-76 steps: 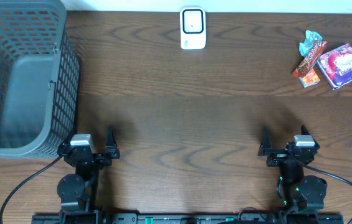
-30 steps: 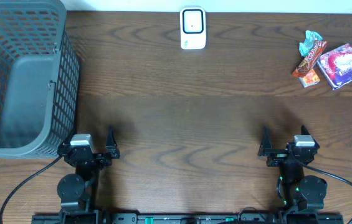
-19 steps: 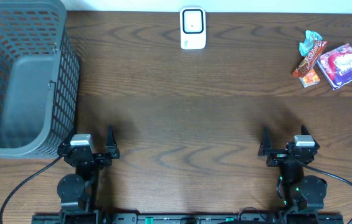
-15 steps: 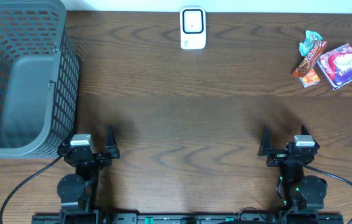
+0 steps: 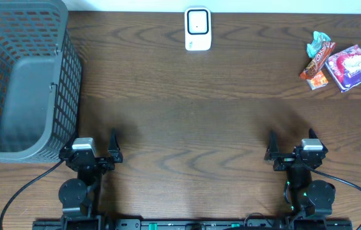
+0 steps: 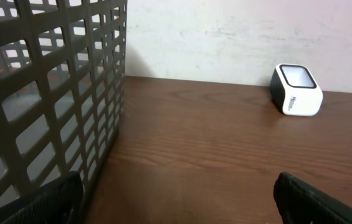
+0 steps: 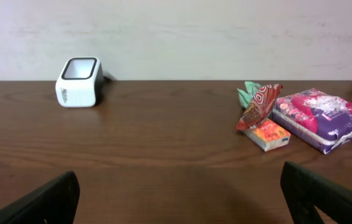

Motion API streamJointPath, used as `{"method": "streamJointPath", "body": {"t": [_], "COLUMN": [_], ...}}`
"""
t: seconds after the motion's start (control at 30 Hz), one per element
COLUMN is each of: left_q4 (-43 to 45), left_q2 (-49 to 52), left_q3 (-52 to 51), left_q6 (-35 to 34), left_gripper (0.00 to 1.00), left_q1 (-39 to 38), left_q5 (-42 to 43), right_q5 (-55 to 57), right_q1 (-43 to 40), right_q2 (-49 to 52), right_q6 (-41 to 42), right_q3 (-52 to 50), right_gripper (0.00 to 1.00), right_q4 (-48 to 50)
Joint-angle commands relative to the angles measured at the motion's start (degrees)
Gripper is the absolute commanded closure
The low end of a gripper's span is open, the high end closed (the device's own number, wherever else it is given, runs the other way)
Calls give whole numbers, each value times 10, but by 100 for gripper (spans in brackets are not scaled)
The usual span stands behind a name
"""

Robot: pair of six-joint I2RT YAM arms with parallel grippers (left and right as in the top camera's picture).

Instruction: Scan the item barcode

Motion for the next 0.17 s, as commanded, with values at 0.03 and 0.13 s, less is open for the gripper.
{"method": "streamJointPath", "body": {"t": [0.03,0.13], "left_q4": [-18,-18], "left_q2": [-4,-4], "left_q3": [-11,-11], "left_q6": [-5,-5], "left_gripper": [2,2], "left_q1": [2,2], "left_q5": [-1,-1], "right_q5": [5,5], "right_q1": [2,2], "right_q2": [-3,-3], "right_q6": [-6,-6], "right_q3": [-3,-3], "right_gripper": [1,1], "right_q4": [0,0]}}
